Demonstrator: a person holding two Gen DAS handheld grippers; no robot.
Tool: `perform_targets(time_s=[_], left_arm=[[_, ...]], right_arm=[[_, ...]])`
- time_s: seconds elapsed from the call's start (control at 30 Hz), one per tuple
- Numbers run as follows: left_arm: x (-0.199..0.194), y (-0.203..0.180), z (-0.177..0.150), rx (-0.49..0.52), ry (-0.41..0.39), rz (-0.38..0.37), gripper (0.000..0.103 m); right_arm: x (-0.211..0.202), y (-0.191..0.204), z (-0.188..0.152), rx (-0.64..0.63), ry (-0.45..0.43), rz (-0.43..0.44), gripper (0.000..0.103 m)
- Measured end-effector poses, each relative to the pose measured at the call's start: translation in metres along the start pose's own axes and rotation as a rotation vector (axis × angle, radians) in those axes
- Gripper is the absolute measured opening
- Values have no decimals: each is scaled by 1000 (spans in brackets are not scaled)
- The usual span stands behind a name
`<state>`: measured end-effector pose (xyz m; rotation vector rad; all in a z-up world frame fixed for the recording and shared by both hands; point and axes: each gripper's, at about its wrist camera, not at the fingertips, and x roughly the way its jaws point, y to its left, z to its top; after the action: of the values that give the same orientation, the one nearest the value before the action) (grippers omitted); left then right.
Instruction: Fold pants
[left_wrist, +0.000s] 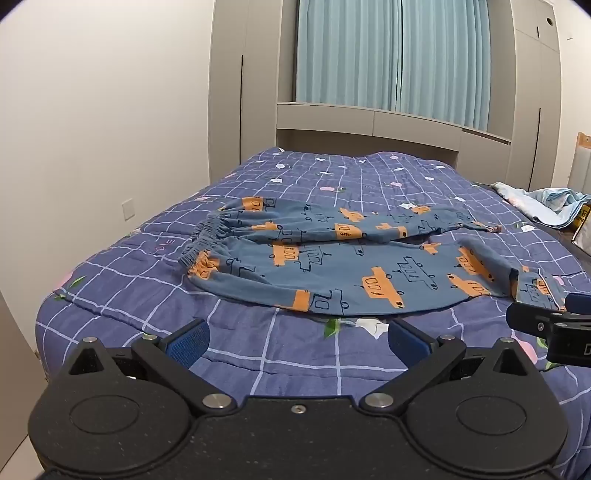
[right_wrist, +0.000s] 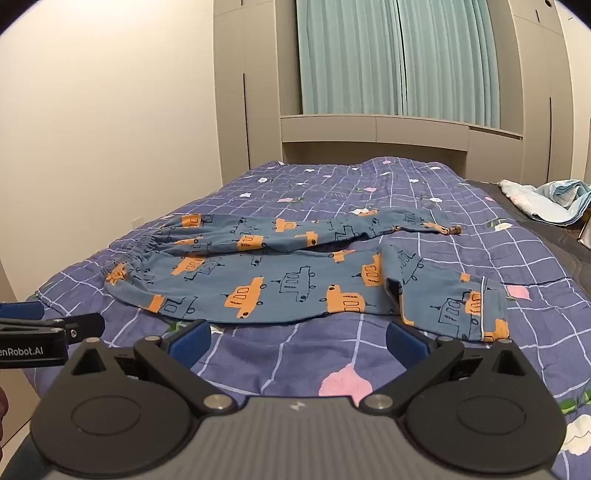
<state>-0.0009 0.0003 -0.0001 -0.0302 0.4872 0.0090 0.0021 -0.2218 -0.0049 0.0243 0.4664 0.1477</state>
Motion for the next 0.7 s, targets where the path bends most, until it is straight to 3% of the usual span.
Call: perform_targets(time_s=[0.7], left_arm=[[0, -3, 1, 7, 12, -4, 102]], right_arm=[[-1, -3, -2, 20, -6, -5, 103]])
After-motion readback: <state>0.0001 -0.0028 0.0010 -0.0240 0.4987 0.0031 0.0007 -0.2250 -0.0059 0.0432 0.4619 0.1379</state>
